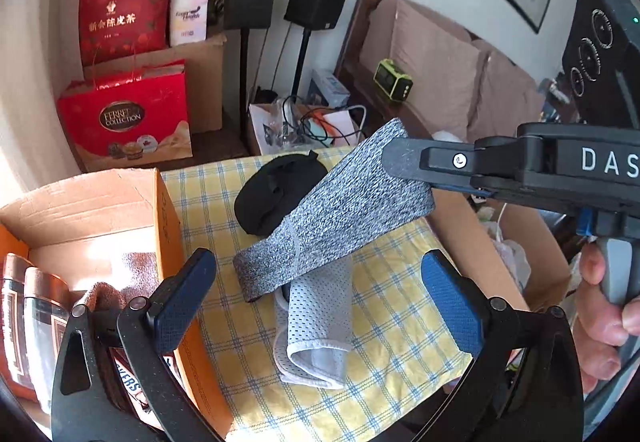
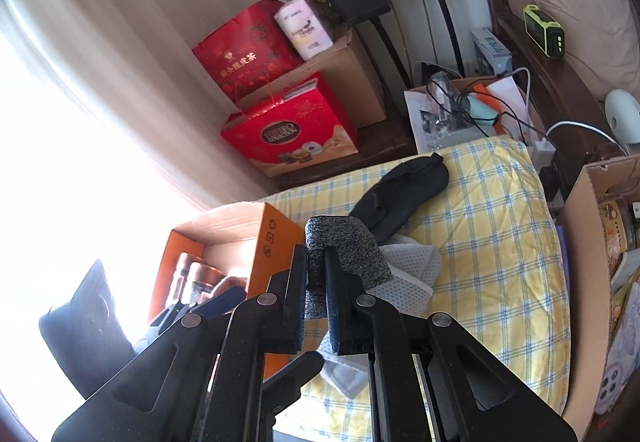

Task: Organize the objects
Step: 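Grasp the grey knit headband with the right gripper and lift it, then close the left gripper on the headband while the right gripper releases it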

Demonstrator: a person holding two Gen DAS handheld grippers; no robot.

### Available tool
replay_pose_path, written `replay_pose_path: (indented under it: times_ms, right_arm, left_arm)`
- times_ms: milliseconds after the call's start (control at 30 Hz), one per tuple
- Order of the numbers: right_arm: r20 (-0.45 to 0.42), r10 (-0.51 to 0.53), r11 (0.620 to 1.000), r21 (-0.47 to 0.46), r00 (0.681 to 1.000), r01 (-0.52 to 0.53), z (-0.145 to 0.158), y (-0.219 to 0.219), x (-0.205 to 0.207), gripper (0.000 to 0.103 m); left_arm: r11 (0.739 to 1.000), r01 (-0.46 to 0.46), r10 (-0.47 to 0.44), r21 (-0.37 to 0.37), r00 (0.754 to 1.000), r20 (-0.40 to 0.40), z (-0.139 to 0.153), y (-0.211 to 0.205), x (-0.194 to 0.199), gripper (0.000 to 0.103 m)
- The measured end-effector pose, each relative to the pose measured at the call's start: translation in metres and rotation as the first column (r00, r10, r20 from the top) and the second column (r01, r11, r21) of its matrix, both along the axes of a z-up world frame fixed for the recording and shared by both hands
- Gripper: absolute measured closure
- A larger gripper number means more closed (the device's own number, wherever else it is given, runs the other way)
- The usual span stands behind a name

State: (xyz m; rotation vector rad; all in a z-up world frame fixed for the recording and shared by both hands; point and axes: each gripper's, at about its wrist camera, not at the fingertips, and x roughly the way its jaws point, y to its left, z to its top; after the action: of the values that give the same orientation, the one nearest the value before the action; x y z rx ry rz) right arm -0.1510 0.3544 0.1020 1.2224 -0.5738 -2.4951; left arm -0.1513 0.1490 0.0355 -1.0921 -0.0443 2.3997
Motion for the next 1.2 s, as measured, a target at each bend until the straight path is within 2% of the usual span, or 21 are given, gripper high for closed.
replay_pose_path:
  times_ms: [67,167,233,500,533,567,600,633,667,700,767,800,833,1000,1100,1133,1167,1200]
  right_arm:
    - [-0.005,0.016,1.0,-0.005,1.0,-0.016,0.007,-0.008,0.003,0.095]
    - [-0.004,0.047,0.999,-0.023,0.999,-0.047,0.014,-0.019,0.006,0.095]
    - [0.001,0.056,0.998,-0.027,0.998,-0.056,0.016,-0.025,0.007,0.095]
    - [0.003,0.077,0.992,-0.1,0.997,-0.077,0.019,-0.043,0.012,0.096]
    - [0.008,0.084,0.989,-0.12,0.996,-0.082,0.019,-0.043,0.012,0.096]
    - [0.012,0.091,0.987,-0.131,0.996,-0.088,0.018,-0.045,0.012,0.096]
    - [0.012,0.092,0.988,-0.129,0.996,-0.09,0.019,-0.046,0.013,0.096]
    - [0.01,0.093,0.988,-0.121,0.996,-0.091,0.019,-0.047,0.014,0.096]
    - [0.008,0.093,0.989,-0.117,0.996,-0.092,0.019,-0.048,0.015,0.096]
    - [0.008,0.093,0.989,-0.116,0.996,-0.092,0.02,-0.049,0.015,0.095]
    - [0.002,0.092,0.99,-0.11,0.996,-0.091,0.021,-0.049,0.016,0.095]
    - [-0.002,0.09,0.99,-0.108,0.996,-0.09,0.022,-0.049,0.016,0.094]
    - [-0.008,0.088,0.991,-0.104,0.996,-0.088,0.023,-0.048,0.016,0.094]
    - [-0.031,0.09,0.992,-0.085,0.995,-0.092,0.027,-0.049,0.018,0.094]
    - [-0.047,0.082,0.996,-0.036,0.996,-0.084,0.028,-0.048,0.02,0.093]
    - [-0.05,0.078,0.997,-0.017,0.996,-0.079,0.027,-0.047,0.022,0.09]
    - [-0.054,0.073,0.997,0.006,0.996,-0.073,0.026,-0.046,0.022,0.081]
    - [-0.057,0.07,0.997,0.032,0.996,-0.068,0.024,-0.046,0.023,0.068]
  left_arm:
    - [1.0,-0.002,0.001,-0.014,0.999,-0.04,0.005,0.001,0.003,0.0]
    - [0.994,-0.041,0.028,-0.106,0.992,-0.12,0.01,0.007,0.006,0.001]
    - [0.989,-0.061,0.04,-0.133,0.987,-0.154,0.012,0.008,0.005,0.004]
    - [0.998,-0.056,0.057,0.014,0.994,-0.096,0.017,-0.008,0.003,0.006]
    - [0.998,-0.057,0.059,0.034,0.994,-0.092,0.017,-0.01,0.003,0.012]
    - [0.997,-0.06,0.064,0.051,0.995,-0.081,0.017,-0.014,0.003,0.026]
    - [0.996,-0.061,0.065,0.065,0.996,-0.062,0.017,-0.017,0.001,0.034]
    - [0.995,-0.059,0.062,0.077,0.997,-0.037,0.016,-0.02,-0.001,0.05]
    - [0.995,-0.054,0.055,0.086,0.998,-0.011,0.015,-0.023,-0.005,0.061]
    - [0.995,-0.049,0.048,0.091,0.999,0.012,0.013,-0.025,-0.008,0.064]
    - [0.994,-0.053,0.05,0.09,0.998,0.041,0.01,-0.029,-0.008,0.089]
    - [0.995,-0.056,0.051,0.088,0.997,0.05,0.008,-0.031,-0.009,0.095]
    - [0.994,-0.055,0.05,0.093,0.997,0.058,0.007,-0.033,-0.01,0.098]
    - [0.993,-0.053,0.048,0.103,0.997,0.054,0.011,-0.044,-0.012,0.099]
    - [0.992,-0.05,0.046,0.112,0.998,0.036,0.02,-0.052,-0.01,0.099]
    - [0.992,-0.053,0.051,0.116,0.998,0.026,0.025,-0.055,-0.008,0.099]
    - [0.991,-0.059,0.057,0.118,0.998,0.016,0.029,-0.058,-0.008,0.099]
    - [0.99,-0.063,0.062,0.122,0.998,0.009,0.033,-0.061,-0.007,0.099]
